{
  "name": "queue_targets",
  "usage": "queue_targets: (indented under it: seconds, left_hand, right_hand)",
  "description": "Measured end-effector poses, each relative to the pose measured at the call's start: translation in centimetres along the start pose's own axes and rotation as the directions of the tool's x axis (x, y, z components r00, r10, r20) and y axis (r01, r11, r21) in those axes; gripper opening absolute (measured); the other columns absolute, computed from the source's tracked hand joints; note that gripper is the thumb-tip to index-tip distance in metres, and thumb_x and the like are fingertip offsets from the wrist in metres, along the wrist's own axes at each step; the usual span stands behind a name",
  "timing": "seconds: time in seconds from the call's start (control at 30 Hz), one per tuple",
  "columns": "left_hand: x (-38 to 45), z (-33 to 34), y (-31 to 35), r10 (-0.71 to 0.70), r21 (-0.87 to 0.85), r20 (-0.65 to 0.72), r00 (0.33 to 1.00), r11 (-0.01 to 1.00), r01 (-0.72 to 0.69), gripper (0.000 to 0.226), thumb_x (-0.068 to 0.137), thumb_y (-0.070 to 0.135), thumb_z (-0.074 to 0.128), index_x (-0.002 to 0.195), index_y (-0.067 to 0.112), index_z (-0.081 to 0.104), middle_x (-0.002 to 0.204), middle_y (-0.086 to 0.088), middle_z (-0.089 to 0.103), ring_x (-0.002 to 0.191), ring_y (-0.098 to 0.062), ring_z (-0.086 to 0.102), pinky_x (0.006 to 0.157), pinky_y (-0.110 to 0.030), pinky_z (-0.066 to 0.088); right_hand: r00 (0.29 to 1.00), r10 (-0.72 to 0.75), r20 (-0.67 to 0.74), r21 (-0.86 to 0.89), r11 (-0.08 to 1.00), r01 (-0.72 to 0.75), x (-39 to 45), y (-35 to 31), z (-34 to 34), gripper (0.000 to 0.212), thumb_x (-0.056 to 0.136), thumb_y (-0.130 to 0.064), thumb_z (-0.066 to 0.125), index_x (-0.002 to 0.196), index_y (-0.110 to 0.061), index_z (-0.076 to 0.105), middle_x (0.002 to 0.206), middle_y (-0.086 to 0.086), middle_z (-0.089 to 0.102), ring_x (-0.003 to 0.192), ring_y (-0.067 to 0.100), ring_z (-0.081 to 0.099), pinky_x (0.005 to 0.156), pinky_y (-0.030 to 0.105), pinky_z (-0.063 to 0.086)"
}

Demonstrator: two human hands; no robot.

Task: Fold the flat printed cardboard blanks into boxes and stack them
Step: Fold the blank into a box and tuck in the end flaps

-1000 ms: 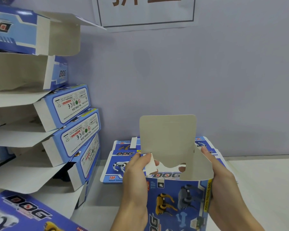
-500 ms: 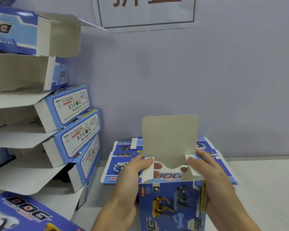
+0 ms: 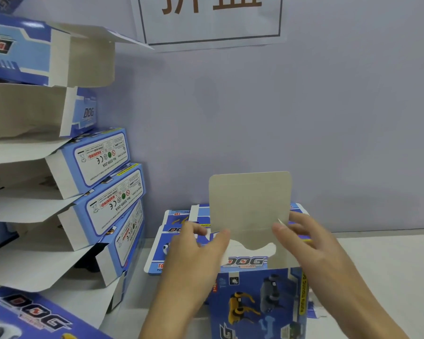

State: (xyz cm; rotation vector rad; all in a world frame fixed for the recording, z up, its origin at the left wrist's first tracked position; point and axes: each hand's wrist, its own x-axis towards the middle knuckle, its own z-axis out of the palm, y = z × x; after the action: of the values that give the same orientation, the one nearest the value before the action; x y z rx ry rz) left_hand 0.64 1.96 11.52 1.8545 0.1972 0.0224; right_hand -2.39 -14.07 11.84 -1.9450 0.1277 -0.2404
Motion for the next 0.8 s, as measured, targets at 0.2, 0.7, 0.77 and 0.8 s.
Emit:
queue_targets:
  seconds: [0.2, 0.7, 0.77, 0.8]
  left_hand:
    - [-2.1, 0.1, 1.5, 0.297, 0.599, -0.18, 0.938, 0.789, -0.134, 0.026, 0.093, 0.056, 0.051, 0.096, 0.03, 0.052, 0.08, 0.014, 0.039, 0.081, -0.008, 0.039, 0.05, -0.01, 0.025]
    - [-1.2, -2.2, 0.9, 0.263, 0.321, -0.192, 0.946, 0.927, -0.193, 0.045, 0.093, 0.04, 0.06, 0.06, 0.011, 0.07, 0.056, -0.002, 0.068, 0.06, -0.022, 0.07, 0.057, -0.041, 0.061]
    - [-1.6, -2.1, 1.3, 0.323, 0.459, -0.171, 0.931, 0.862, -0.215, 0.054, 0.09, 0.055, 0.058, 0.059, 0.013, 0.068, 0.049, 0.001, 0.064, 0.058, -0.015, 0.067, 0.058, -0.038, 0.061]
    - [-1.6, -2.2, 1.4, 0.326, 0.474, -0.147, 0.934, 0.852, -0.223, 0.053, 0.089, 0.057, 0.058, 0.06, 0.013, 0.069, 0.048, 0.001, 0.064, 0.055, -0.014, 0.066, 0.055, -0.036, 0.06]
  right_hand:
    - [0.953, -0.154, -0.26, -0.476, 0.879, 0.012, 0.0, 0.3, -0.4, 0.019, 0.084, -0.041, 0.061, 0.101, -0.034, 0.055, 0.083, -0.011, 0.067, 0.086, 0.014, 0.059, 0.065, 0.029, 0.039]
    - [0.97, -0.048, -0.24, -0.243, 0.97, -0.012, -0.3, -0.1, -2.5, 0.033, 0.083, -0.047, 0.065, 0.055, -0.029, 0.069, 0.056, -0.014, 0.068, 0.064, 0.009, 0.067, 0.063, 0.028, 0.051]
    - [0.936, -0.175, -0.305, -0.461, 0.887, 0.016, -0.6, -0.5, -2.0, 0.04, 0.085, -0.044, 0.058, 0.049, -0.027, 0.062, 0.052, -0.011, 0.059, 0.062, 0.01, 0.056, 0.055, 0.023, 0.04]
    - [0.922, -0.218, -0.319, -0.518, 0.855, 0.023, -0.8, -0.6, -1.7, 0.04, 0.085, -0.04, 0.056, 0.048, -0.025, 0.059, 0.05, -0.008, 0.053, 0.06, 0.013, 0.051, 0.053, 0.023, 0.038]
